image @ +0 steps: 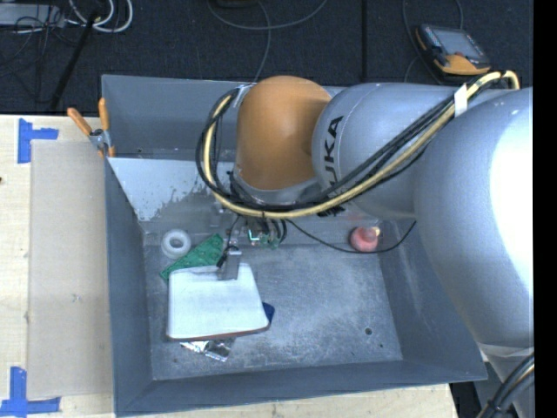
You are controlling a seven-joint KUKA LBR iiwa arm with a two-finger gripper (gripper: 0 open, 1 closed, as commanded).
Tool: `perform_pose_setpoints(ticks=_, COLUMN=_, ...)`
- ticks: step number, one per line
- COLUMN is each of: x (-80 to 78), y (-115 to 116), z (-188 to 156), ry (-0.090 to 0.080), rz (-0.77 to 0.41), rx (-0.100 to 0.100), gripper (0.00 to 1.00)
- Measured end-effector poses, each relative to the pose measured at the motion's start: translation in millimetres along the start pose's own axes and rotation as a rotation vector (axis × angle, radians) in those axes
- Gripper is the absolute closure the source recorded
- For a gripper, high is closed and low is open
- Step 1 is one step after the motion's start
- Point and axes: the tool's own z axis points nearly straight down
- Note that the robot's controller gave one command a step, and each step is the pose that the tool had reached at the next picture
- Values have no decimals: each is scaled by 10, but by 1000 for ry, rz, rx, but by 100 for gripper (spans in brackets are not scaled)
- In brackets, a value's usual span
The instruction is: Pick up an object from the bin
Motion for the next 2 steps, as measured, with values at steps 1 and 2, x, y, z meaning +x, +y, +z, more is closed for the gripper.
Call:
perform_pose_setpoints(ticks=1, x=-31, y=-21, z=458, ry=-21, rz=-152, rx=-6, gripper=0)
perform_pose_setpoints(ticks=2, x=212, y=-281, z=658, ry=-19, rz=-480, rx=1, gripper=0)
